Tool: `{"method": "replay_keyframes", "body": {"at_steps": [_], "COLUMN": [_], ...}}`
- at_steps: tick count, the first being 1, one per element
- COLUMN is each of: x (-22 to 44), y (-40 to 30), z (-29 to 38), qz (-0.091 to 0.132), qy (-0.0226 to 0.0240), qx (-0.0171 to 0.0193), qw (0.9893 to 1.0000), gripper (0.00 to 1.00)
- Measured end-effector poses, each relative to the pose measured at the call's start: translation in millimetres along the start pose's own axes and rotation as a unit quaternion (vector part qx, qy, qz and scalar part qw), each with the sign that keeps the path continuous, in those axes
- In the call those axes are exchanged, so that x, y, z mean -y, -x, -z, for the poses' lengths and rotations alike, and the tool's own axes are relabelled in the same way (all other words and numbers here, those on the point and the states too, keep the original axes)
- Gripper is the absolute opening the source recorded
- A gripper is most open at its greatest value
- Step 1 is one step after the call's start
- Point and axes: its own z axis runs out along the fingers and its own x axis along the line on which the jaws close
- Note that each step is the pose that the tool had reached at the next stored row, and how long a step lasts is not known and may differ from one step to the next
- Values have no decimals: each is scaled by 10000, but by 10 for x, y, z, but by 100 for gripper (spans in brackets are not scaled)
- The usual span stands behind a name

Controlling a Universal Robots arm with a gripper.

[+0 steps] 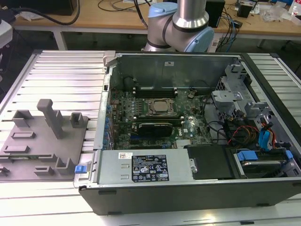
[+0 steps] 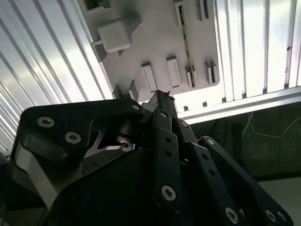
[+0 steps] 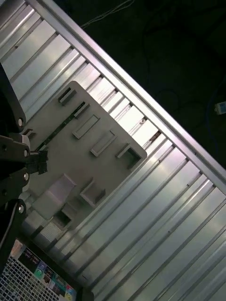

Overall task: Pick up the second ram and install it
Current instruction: 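Pick up the second ram and move it above second insertion slot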

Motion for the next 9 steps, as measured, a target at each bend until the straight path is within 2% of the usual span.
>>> {"method": "replay_keyframes", "body": {"at_steps": [2, 6, 9], "x": [0, 0, 0], "y": [0, 0, 0], "z": [0, 0, 0], "qz": [117, 424, 725], "qy": [3, 10, 16], "qx": [-5, -18, -30], "qw": [9999, 9991, 9974], "gripper": [11, 11, 11]}}
